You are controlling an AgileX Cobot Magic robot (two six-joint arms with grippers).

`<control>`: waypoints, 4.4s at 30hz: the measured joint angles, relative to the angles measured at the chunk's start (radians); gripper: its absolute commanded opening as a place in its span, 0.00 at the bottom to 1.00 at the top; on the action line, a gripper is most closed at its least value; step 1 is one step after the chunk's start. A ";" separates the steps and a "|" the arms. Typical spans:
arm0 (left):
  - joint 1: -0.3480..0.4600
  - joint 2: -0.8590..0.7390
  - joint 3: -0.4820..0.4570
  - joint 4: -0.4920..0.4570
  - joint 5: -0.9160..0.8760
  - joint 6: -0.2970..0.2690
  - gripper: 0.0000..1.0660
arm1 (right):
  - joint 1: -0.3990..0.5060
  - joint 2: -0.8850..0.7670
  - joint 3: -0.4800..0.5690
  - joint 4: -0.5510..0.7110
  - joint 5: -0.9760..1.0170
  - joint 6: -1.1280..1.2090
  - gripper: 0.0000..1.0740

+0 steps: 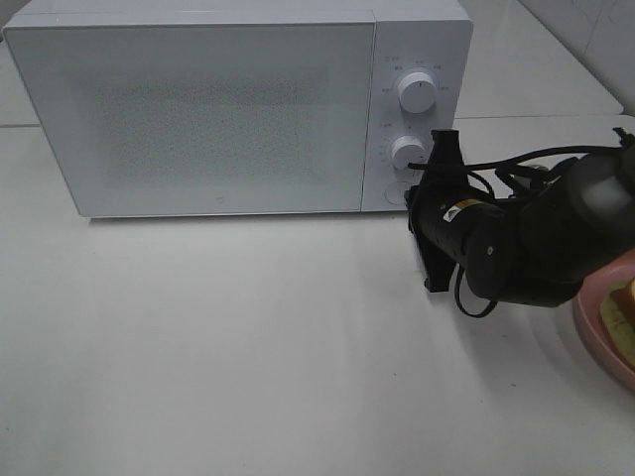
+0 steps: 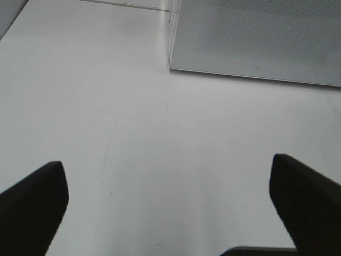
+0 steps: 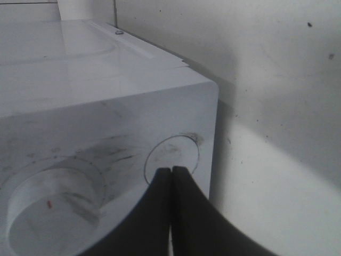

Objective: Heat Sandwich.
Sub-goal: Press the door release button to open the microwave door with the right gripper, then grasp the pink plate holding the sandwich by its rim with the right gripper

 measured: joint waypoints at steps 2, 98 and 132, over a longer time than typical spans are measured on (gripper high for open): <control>0.000 0.000 0.000 0.000 0.000 0.000 0.91 | -0.003 0.009 -0.011 -0.003 0.007 0.000 0.00; 0.000 0.000 0.000 0.000 0.000 0.000 0.91 | -0.025 -0.290 0.087 -0.052 0.342 -0.228 0.00; 0.000 0.000 0.000 0.000 0.000 0.000 0.91 | -0.025 -0.577 -0.120 -0.438 1.385 -1.108 0.04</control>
